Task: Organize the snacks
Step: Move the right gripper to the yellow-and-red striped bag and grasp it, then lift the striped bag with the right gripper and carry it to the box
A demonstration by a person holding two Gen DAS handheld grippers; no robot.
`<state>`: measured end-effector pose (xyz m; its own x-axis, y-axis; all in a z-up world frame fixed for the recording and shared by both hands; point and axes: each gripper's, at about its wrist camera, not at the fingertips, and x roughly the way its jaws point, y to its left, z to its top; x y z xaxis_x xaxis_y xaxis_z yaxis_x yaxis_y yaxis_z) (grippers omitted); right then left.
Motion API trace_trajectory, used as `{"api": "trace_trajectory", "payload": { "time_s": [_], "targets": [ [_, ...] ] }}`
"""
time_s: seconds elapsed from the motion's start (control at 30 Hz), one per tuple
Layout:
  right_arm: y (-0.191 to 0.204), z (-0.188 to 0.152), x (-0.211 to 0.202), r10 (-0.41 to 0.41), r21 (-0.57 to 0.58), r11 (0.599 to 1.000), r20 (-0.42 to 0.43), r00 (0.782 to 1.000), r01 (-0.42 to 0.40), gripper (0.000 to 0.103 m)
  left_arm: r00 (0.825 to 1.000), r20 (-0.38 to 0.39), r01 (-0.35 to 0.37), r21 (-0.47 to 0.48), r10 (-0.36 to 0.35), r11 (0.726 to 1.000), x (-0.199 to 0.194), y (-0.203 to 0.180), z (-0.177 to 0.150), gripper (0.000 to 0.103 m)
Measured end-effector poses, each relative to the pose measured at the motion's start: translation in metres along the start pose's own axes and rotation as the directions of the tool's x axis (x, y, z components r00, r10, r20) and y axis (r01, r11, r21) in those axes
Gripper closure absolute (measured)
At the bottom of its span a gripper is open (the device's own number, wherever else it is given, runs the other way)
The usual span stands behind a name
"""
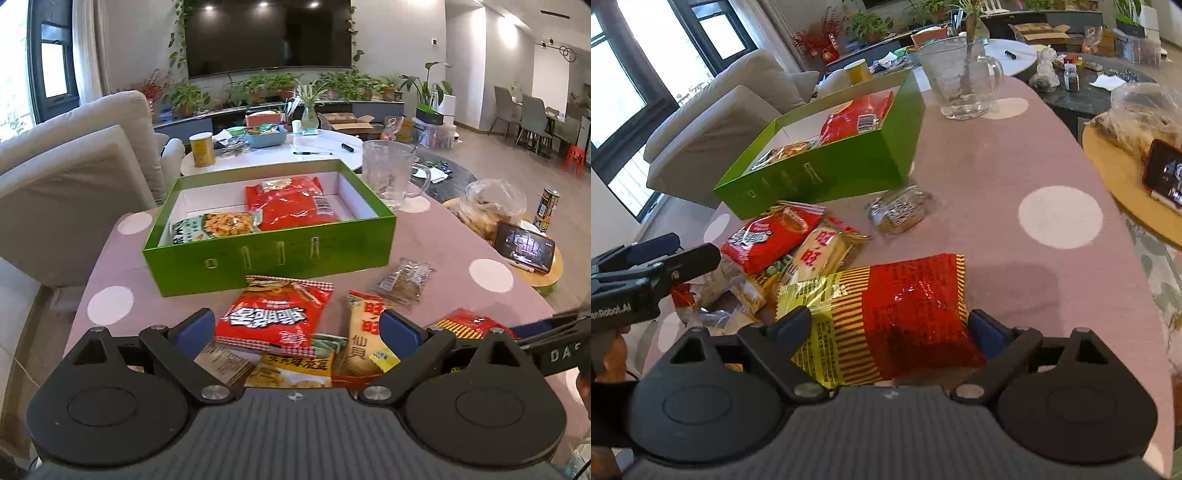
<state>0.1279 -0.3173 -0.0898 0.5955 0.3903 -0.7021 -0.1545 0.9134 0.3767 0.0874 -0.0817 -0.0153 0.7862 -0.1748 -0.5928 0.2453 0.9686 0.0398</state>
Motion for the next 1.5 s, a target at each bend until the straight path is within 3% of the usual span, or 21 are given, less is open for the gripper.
{"api": "trace_trajectory", "payload": {
  "time_s": [0.13,0.27,0.47,0.7,0.83,1.03,1.13,1.27,1.4,1.5],
  "targets": [
    [0.002,-0.003,0.0,0.024,0.074,0.997,-0.025,0.999,-0.022,0.043,1.0,-0.005,-0.001,-0.015,0.001,1.0,-0.002,0.005,-0.002,0.008],
    [0.011,-0.007,-0.002,0.044,0.057,0.997,-0.046,0.998,-0.042,0.043,0.999,-0.032,0.035,-0.009,-0.035,0.999,-0.002,0.003,-0.007,0.008],
    [-0.003,-0.001,-0.015,0.029,0.067,0.997,-0.019,0.999,-0.028,0.043,0.991,-0.083,0.109,0.043,-0.105,0.993,0.006,-0.022,-0.016,0.008],
    [-0.008,0.0,-0.011,0.027,0.077,0.997,-0.024,0.999,-0.025,0.043,0.985,-0.13,0.128,0.107,-0.114,0.986,0.016,-0.044,-0.022,0.008],
    [-0.009,-0.002,-0.009,0.038,0.058,0.998,-0.036,0.999,-0.036,0.056,0.985,-0.136,0.126,0.122,-0.109,0.985,0.017,-0.049,-0.022,0.008],
    [-0.009,-0.004,-0.011,0.042,0.031,0.999,-0.045,0.998,-0.04,0.057,0.978,-0.162,0.157,0.144,-0.133,0.977,0.022,-0.059,-0.022,0.008],
    [-0.014,-0.002,-0.013,0.051,0.056,0.997,-0.036,0.998,-0.049,0.054,0.972,-0.179,0.178,0.138,-0.152,0.974,0.028,-0.063,-0.022,0.009],
    [-0.02,0.006,-0.012,0.045,0.064,0.997,-0.028,0.999,-0.043,0.045,0.959,-0.193,0.228,0.092,-0.207,0.969,0.035,-0.062,-0.017,0.02],
    [-0.025,0.01,-0.001,0.074,0.078,0.995,-0.057,0.996,-0.07,0.044,0.951,-0.21,0.248,0.075,-0.228,0.966,0.041,-0.063,-0.015,0.025],
    [-0.025,0.011,0.0,0.081,0.072,0.994,-0.048,0.996,-0.077,0.044,0.932,-0.246,0.288,0.054,-0.267,0.956,0.047,-0.065,-0.018,0.028]
  ]
}}
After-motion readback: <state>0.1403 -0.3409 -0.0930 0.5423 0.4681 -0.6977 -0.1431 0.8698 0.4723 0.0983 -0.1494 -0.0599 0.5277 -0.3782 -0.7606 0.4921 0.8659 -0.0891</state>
